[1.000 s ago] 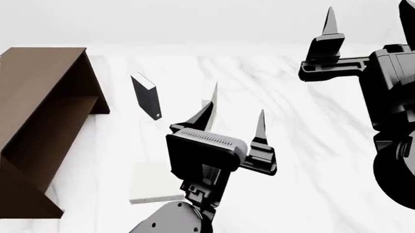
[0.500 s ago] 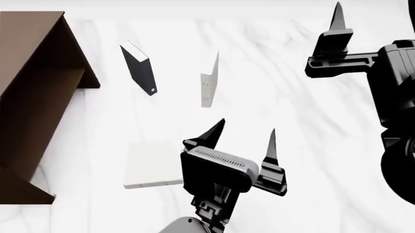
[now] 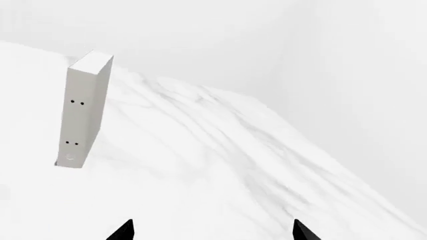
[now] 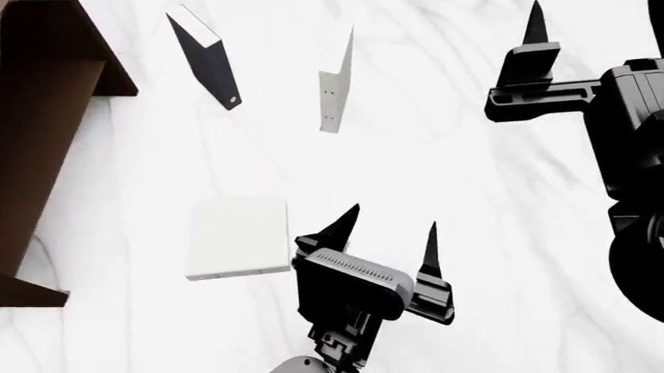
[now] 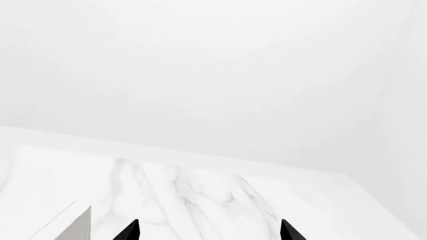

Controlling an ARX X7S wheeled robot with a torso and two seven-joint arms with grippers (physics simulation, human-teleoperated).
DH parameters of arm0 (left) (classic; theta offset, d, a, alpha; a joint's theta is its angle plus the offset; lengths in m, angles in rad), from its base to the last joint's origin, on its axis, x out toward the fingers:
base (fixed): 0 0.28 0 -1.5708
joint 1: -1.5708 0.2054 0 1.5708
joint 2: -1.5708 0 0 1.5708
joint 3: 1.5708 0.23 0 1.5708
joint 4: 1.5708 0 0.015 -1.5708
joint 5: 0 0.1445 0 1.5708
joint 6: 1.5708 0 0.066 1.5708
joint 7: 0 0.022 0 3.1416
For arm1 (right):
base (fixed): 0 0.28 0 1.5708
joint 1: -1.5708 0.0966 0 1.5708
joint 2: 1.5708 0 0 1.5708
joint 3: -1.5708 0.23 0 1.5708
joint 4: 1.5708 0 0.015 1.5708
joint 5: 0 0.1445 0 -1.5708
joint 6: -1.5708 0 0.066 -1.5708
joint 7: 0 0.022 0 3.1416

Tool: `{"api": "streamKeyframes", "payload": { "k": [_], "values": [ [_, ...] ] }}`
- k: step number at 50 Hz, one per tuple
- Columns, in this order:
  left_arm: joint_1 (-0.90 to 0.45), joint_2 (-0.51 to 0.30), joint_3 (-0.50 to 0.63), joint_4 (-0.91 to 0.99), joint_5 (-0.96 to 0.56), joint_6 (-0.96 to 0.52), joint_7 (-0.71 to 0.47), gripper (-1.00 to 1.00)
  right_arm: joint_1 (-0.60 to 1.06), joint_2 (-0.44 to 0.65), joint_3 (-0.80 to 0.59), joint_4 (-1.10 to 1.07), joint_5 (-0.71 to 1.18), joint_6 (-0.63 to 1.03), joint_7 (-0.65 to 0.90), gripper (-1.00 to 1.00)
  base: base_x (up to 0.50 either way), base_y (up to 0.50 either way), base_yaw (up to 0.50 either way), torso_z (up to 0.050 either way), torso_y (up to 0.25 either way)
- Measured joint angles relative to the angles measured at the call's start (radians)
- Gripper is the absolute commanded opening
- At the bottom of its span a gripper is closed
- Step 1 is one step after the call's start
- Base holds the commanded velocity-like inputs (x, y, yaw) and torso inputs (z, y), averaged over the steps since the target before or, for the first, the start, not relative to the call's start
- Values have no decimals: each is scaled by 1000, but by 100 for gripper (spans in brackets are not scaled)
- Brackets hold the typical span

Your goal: Pick up the book on the right and place it under the cabinet shelf.

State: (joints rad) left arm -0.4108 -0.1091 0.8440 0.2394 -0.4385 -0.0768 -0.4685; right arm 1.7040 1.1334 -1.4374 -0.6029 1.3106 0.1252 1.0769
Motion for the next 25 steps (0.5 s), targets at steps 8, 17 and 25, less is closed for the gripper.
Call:
{"api": "streamKeyframes", "payload": {
  "k": [8,17,25],
  "values": [
    [14,-1,12,-46,15,40,8,100,8,-6,5,2,12,11,-6,100,0,0,0,0,-196],
    [34,2,23,-112,51,107,10,100,9,-12,10,6,22,14,-13,100,0,0,0,0,-164],
    [51,11,32,-177,77,176,12,100,4,-16,13,9,26,10,-20,100,0,0,0,0,-145]
  ]
}}
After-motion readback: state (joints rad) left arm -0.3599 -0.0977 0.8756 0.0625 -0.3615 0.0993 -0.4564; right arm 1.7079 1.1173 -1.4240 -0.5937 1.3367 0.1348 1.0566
